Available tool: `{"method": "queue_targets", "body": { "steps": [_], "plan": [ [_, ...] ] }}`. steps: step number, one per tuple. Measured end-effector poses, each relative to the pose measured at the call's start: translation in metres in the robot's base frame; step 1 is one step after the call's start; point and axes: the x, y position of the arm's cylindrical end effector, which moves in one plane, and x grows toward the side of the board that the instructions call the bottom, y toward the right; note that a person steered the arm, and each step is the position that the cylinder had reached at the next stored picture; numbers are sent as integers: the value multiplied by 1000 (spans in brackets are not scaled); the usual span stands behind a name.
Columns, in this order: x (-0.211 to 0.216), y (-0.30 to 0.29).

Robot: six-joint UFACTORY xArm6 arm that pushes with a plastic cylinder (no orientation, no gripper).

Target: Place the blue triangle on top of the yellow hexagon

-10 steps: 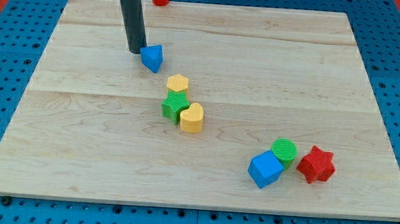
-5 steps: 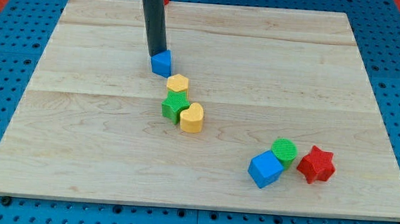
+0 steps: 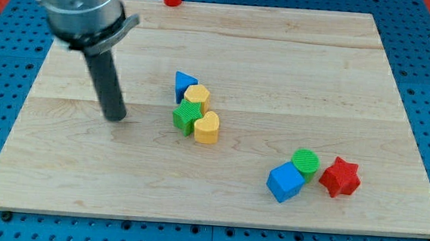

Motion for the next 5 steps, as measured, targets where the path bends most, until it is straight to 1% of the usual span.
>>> {"method": "queue_targets", "body": {
  "steps": [1,2,3,4,5],
  "plan": [
    [66,51],
    [92,117],
    [97,191],
    [118,211],
    [117,239]
  ]
}}
